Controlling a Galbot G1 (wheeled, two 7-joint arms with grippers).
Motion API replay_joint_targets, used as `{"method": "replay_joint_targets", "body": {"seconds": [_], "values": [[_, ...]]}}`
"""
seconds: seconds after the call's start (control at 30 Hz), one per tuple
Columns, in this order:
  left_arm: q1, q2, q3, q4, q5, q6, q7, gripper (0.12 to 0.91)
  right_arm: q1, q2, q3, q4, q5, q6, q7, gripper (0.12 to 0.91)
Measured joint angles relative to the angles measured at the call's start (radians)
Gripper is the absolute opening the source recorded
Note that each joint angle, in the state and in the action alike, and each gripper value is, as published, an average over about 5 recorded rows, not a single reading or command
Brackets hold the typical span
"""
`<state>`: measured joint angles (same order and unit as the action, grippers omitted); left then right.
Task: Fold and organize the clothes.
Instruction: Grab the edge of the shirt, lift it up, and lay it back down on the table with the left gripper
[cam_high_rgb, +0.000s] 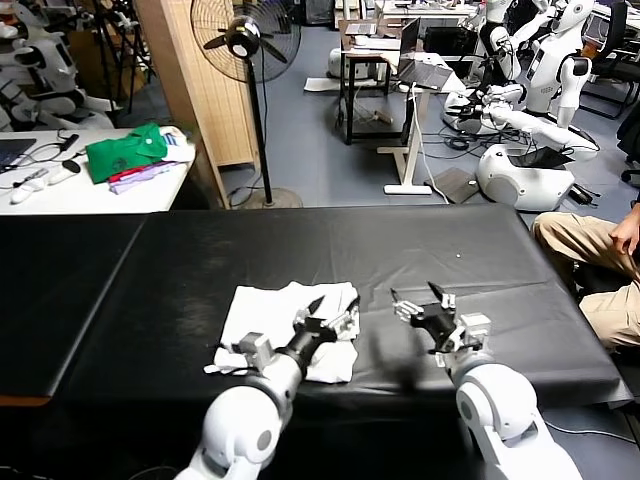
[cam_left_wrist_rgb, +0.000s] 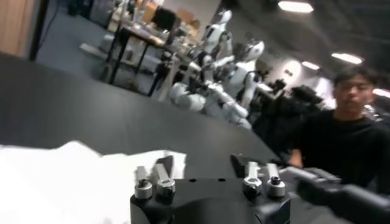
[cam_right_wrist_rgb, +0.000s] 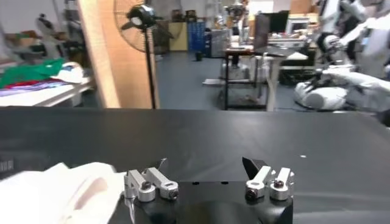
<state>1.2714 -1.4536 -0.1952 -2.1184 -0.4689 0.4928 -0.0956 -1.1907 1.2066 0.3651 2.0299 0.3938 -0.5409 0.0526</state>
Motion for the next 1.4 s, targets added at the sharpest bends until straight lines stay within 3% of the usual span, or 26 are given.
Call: {"method": "replay_joint_targets", "body": {"seconds": [0.27,0.5,0.77,1.13,1.4], "values": [[0.054,0.129,-0.136,-0.033,0.055,-0.050,-0.001,0.798,0.081,0.016,-0.178,-0.040,-0.036,-0.010,-0.047,0.798],[0.100,0.154,-0.215,-0.025,0.083,-0.057,-0.005,0.798,0.014,-0.075,-0.233,0.021,-0.057,0.009,-0.118,0.798],[0.117,0.159,-0.234,-0.015,0.099,-0.057,-0.005,0.798,-0.074,-0.167,-0.267,0.062,-0.297,0.100,-0.243,0.798],[0.143,0.154,-0.240,-0.015,0.115,-0.062,-0.005,0.798,-0.056,-0.154,-0.332,0.029,-0.536,0.180,-0.258,0.798],[0.157,0.151,-0.242,-0.018,0.122,-0.067,-0.005,0.798,-0.040,-0.149,-0.385,-0.010,-0.614,0.216,-0.260,0.791]]}}
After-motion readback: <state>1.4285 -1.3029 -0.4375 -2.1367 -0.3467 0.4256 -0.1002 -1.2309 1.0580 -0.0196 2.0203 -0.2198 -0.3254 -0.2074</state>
